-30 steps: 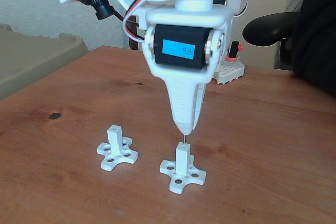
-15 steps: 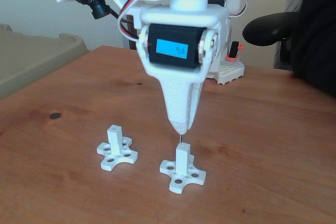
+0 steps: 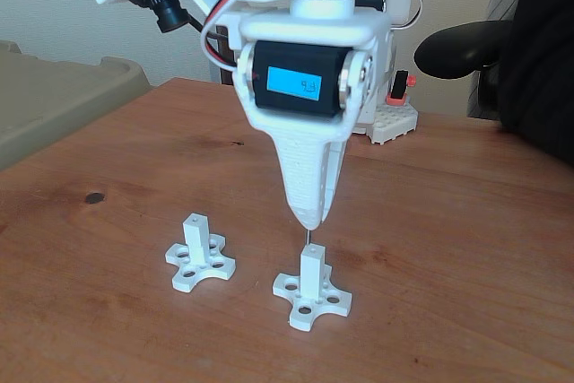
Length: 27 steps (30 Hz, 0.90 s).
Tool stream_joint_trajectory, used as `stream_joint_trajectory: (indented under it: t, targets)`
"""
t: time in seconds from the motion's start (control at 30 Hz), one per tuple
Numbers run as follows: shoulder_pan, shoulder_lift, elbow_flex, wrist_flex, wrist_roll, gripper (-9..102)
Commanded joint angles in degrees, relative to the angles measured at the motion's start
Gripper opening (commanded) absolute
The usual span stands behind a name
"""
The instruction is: Grab the screw and set it in the hole.
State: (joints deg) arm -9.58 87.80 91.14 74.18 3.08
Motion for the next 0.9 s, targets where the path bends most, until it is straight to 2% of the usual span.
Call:
stream_joint_trajectory:
  t: [0.0, 0.87]
  targets:
    - [-0.88, 1.85, -0.88, -0.26, -0.26, -4]
    - [-0.79, 1.23, -0.26, -0.62, -0.26, -4]
